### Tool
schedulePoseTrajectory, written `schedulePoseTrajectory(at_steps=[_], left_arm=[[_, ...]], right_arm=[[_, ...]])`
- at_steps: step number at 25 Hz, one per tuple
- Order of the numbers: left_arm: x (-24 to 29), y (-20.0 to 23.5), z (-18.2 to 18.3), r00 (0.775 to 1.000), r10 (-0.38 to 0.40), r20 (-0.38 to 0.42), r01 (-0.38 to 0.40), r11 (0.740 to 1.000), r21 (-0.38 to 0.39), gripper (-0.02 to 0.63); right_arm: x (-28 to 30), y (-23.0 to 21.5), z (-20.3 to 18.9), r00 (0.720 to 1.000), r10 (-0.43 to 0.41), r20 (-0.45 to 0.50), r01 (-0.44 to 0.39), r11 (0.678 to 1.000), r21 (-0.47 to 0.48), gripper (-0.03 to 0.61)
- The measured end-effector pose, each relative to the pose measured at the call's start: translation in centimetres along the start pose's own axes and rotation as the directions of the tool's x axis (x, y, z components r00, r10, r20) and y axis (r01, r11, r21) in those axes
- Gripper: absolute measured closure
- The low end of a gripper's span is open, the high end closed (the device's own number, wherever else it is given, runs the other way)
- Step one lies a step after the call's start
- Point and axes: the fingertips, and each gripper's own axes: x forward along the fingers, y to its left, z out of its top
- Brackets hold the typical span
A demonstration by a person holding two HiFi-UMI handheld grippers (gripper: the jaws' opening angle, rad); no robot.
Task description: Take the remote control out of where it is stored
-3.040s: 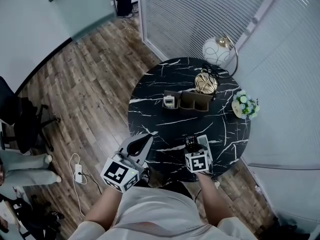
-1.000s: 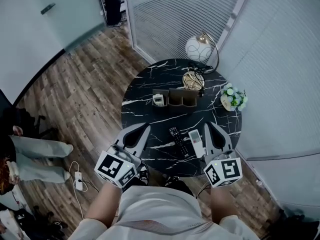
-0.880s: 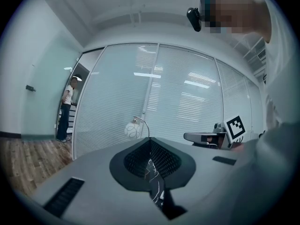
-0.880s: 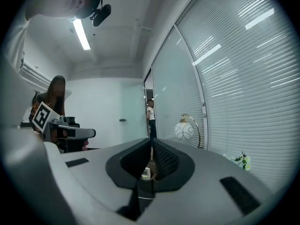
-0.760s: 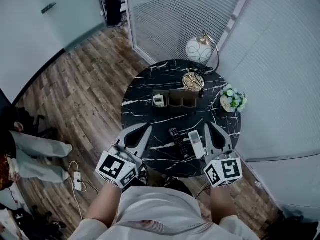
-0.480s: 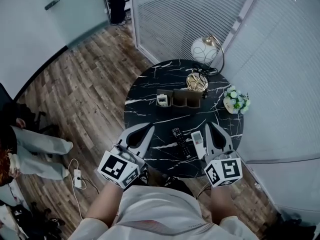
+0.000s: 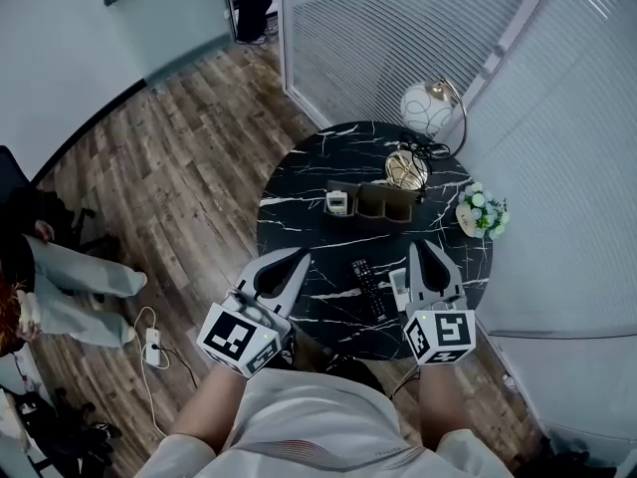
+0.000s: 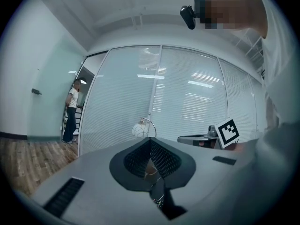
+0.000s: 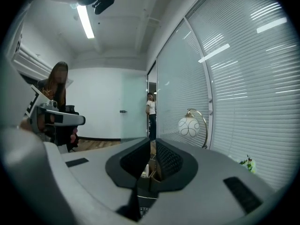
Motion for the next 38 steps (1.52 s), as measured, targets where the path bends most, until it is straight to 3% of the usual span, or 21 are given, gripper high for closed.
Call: schedulePoseTrajectory(at_steps=[6, 11, 16, 28, 32, 38], left_arm=[[-1.6, 2.1, -1.0, 0.999, 0.041, -0.013, -0.041, 0.999, -0.016, 0.604], [-2.9, 4.2, -1.7, 0.997, 0.074, -0.026, -0.075, 0.997, -0.026, 0.604], [-3.7, 5.9, -2.7, 0.995, 0.085, -0.054, -0.088, 0.995, -0.044, 0.604], [-4.5, 9.7, -5.3, 0.987, 0.088, -0.132, -0.099, 0.992, -0.076, 0.604], [-4.8, 10.6, -6.1, 0.984, 0.091, -0.15, -0.105, 0.991, -0.088, 0.604], [-5.2, 11.1, -6.7, 0.981, 0.093, -0.167, -0.111, 0.989, -0.101, 0.604]], right_arm=[[5.0, 1.3, -2.2, 0.998, -0.022, -0.063, 0.02, 0.999, -0.035, 0.544], [9.3, 3.0, -4.9, 0.989, -0.027, -0.144, 0.022, 0.999, -0.041, 0.439], [14.6, 3.7, -9.4, 0.964, -0.088, -0.251, 0.085, 0.996, -0.022, 0.335], [22.4, 5.2, -17.9, 0.906, -0.173, -0.386, 0.173, 0.984, -0.036, 0.327], [23.6, 5.0, -19.5, 0.893, -0.2, -0.403, 0.206, 0.978, -0.029, 0.325], [23.8, 4.6, -19.6, 0.895, -0.235, -0.379, 0.252, 0.968, -0.004, 0.327]])
